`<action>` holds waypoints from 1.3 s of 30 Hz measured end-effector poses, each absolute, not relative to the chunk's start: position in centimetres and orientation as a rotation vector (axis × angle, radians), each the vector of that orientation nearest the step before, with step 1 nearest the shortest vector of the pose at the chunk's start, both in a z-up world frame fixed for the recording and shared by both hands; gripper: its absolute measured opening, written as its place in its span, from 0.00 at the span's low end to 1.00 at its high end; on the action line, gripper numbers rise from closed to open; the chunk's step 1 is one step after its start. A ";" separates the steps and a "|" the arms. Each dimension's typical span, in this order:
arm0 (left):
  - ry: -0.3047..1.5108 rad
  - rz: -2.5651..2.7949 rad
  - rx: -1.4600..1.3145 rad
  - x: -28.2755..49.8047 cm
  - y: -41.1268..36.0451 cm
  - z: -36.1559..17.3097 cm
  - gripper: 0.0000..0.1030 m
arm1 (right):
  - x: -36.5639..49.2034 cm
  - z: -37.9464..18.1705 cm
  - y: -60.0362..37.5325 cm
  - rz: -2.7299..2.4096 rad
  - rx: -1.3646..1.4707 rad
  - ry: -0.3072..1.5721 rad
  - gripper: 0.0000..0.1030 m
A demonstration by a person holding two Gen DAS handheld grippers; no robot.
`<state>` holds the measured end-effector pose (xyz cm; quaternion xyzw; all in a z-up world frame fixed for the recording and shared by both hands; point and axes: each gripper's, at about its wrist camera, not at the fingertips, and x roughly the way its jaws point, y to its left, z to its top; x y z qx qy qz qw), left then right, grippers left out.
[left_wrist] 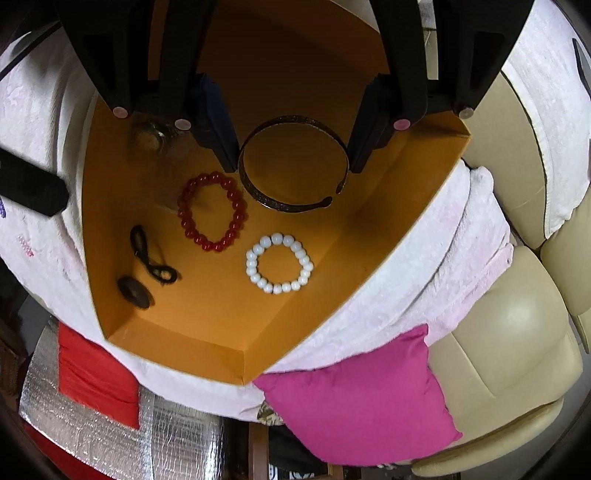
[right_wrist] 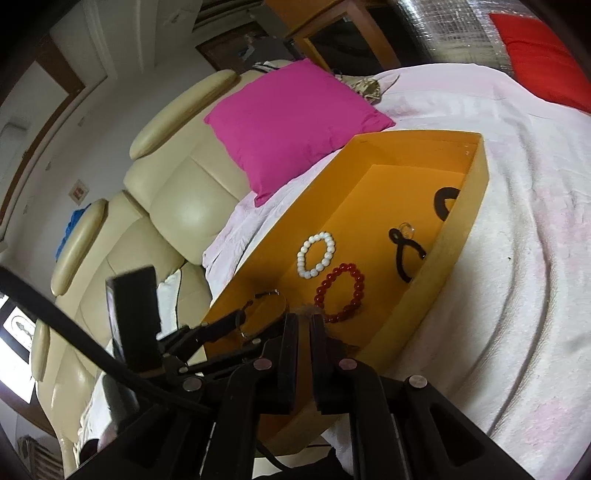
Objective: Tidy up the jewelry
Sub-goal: 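Carry the bangle and watch into the orange box and open both tools, then move both tools back over the remaining bracelets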
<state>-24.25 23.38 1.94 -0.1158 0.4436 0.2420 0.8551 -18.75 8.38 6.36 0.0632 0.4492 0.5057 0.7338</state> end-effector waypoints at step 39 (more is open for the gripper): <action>0.740 0.194 0.055 -5.4 -1.7 9.7 0.72 | -0.9 9.6 -25.5 0.378 0.683 0.882 0.27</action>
